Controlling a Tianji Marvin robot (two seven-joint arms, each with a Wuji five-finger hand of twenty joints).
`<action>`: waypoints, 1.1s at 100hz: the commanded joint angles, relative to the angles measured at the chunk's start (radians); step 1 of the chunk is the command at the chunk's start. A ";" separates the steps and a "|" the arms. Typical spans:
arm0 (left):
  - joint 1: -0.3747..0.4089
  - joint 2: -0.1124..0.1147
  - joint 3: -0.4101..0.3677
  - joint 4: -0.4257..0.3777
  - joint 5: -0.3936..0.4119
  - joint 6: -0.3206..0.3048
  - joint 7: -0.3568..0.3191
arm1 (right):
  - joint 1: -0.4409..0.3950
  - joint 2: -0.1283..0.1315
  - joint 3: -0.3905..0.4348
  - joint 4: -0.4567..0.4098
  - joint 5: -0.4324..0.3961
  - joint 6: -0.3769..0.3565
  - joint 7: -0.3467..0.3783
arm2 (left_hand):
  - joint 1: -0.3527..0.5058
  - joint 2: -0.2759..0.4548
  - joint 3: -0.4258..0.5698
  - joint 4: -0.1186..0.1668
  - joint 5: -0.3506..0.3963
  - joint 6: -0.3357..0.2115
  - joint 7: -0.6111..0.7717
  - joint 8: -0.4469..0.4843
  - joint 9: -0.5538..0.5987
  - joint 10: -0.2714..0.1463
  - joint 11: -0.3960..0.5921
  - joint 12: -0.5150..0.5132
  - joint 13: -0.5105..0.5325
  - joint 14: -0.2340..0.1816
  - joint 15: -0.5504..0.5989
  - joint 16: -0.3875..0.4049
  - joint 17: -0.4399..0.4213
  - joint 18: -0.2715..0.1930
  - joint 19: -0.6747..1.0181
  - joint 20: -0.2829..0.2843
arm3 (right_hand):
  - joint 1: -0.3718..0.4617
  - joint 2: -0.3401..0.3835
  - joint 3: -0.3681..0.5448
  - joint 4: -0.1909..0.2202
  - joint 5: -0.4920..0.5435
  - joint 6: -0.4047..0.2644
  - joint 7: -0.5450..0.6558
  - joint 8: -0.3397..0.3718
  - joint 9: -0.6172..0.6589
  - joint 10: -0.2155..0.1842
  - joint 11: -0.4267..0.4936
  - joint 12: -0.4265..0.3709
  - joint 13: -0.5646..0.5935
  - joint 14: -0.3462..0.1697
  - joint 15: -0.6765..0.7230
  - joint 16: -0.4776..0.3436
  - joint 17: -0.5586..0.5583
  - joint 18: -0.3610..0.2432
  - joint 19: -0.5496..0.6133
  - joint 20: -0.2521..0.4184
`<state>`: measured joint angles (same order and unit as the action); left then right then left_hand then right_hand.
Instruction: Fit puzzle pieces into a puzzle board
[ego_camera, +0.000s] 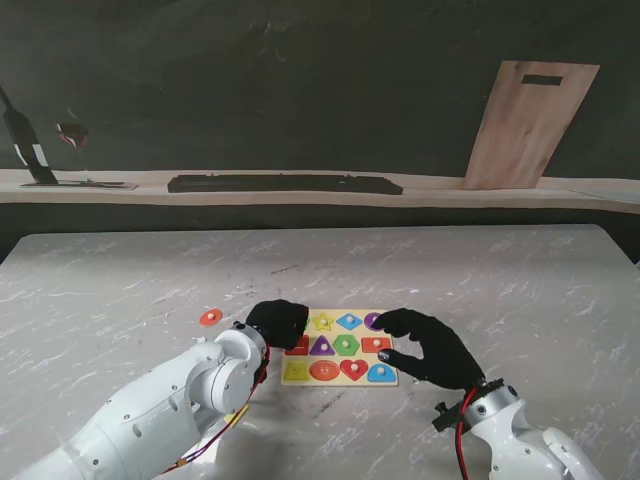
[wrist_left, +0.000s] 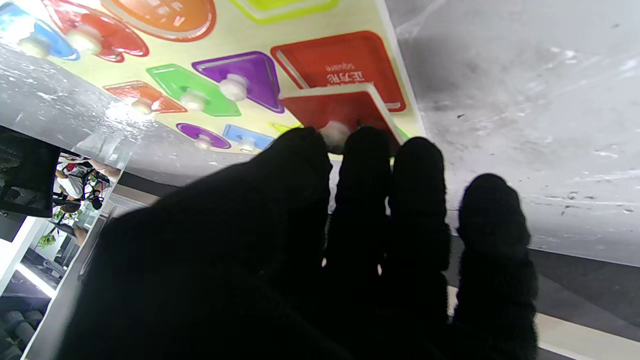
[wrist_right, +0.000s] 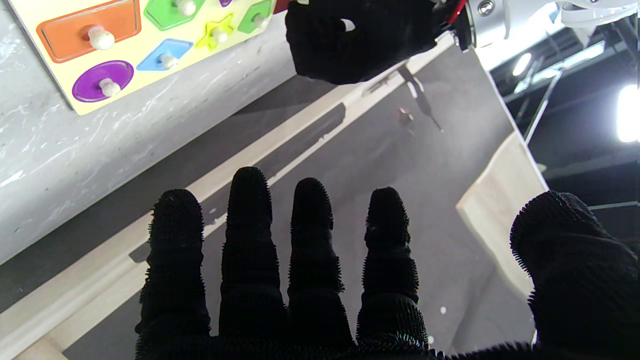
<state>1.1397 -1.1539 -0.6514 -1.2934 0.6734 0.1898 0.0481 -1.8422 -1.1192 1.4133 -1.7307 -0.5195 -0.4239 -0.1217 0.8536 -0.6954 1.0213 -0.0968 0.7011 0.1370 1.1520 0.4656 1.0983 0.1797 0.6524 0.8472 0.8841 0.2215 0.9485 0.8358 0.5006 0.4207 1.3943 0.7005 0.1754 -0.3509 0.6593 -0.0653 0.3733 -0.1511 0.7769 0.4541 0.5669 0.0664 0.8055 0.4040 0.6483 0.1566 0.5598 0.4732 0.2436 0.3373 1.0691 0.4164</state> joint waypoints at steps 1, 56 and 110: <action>-0.003 -0.008 0.004 0.003 -0.005 0.003 0.003 | -0.006 -0.004 -0.003 -0.004 -0.002 0.000 0.002 | 0.015 -0.011 0.063 0.030 -0.031 0.020 0.039 0.014 -0.008 0.037 0.024 0.019 -0.004 0.027 0.033 0.005 -0.003 0.050 0.040 0.025 | 0.020 0.019 -0.025 0.021 0.023 -0.015 0.001 0.005 0.011 -0.004 0.004 0.000 -0.015 -0.023 0.004 0.011 -0.014 -0.010 0.000 0.016; -0.035 -0.023 0.055 0.054 -0.021 -0.004 0.019 | -0.005 -0.004 -0.003 -0.004 0.000 0.001 0.002 | 0.015 -0.008 0.062 0.027 -0.034 0.020 0.040 0.013 -0.013 0.038 0.026 0.017 -0.010 0.028 0.033 0.004 -0.008 0.049 0.035 0.029 | 0.020 0.018 -0.025 0.022 0.021 -0.014 0.000 0.005 0.011 -0.003 0.005 0.000 -0.014 -0.023 0.005 0.011 -0.014 -0.011 0.001 0.016; -0.051 -0.015 0.080 0.074 0.008 -0.028 0.010 | -0.004 -0.005 -0.003 -0.003 0.000 0.002 0.000 | 0.013 -0.010 0.065 0.028 -0.033 0.021 0.038 0.019 -0.013 0.036 0.024 0.018 -0.008 0.026 0.027 0.007 -0.007 0.050 0.030 0.031 | 0.019 0.018 -0.025 0.021 0.020 -0.015 0.001 0.005 0.011 -0.003 0.006 0.001 -0.015 -0.023 0.005 0.011 -0.013 -0.010 0.001 0.016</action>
<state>1.0866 -1.1701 -0.5735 -1.2164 0.6863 0.1568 0.0615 -1.8404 -1.1195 1.4129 -1.7299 -0.5170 -0.4226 -0.1209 0.8538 -0.6954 1.0213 -0.0968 0.7012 0.1382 1.1620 0.4659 1.0865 0.1848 0.6537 0.8532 0.8685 0.2230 0.9493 0.8358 0.4905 0.4207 1.3943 0.7016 0.1754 -0.3508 0.6588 -0.0652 0.3733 -0.1510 0.7769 0.4541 0.5669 0.0664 0.8055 0.4040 0.6483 0.1566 0.5598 0.4732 0.2435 0.3373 1.0691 0.4164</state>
